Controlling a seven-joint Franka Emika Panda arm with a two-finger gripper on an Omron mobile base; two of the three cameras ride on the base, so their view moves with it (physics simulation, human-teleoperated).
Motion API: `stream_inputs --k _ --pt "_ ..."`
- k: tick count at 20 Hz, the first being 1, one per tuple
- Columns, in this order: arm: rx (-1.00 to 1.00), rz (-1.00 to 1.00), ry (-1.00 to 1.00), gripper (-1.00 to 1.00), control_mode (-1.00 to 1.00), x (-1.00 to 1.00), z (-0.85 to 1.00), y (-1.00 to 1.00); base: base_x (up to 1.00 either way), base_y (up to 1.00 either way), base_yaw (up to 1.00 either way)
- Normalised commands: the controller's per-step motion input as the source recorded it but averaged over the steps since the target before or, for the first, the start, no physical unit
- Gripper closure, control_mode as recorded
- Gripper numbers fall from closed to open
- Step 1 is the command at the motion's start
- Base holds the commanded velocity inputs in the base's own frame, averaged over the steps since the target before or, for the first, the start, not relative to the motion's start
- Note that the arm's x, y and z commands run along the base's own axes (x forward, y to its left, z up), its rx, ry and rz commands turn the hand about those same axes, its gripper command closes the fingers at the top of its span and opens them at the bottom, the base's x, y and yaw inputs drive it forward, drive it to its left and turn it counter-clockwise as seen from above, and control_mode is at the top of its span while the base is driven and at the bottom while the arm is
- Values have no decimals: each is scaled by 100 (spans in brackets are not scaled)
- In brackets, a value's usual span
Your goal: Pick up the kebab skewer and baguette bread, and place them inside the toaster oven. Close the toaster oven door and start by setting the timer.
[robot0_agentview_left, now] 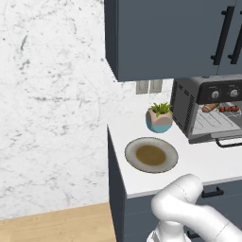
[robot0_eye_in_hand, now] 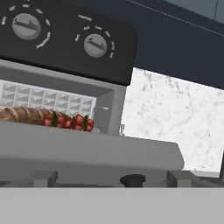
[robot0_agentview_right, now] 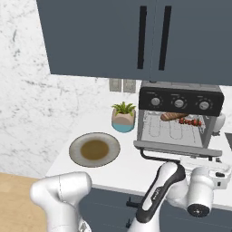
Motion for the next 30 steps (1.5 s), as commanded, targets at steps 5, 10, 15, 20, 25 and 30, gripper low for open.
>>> stream_inputs --k 5,10,15,20,25,30 --pt "2 5 8 -100 -100 73 -25 1 0 0 0" --pt "0 4 7 -100 -100 76 -18 8 0 0 0" --pt "0 4 7 -100 -100 69 -24 13 0 0 0" --pt "0 4 6 -100 -100 61 -29 16 0 0 0" --pt "0 3 6 -100 -100 56 -26 18 0 0 0" --pt "0 1 3 -100 -100 48 -21 18 0 0 0"
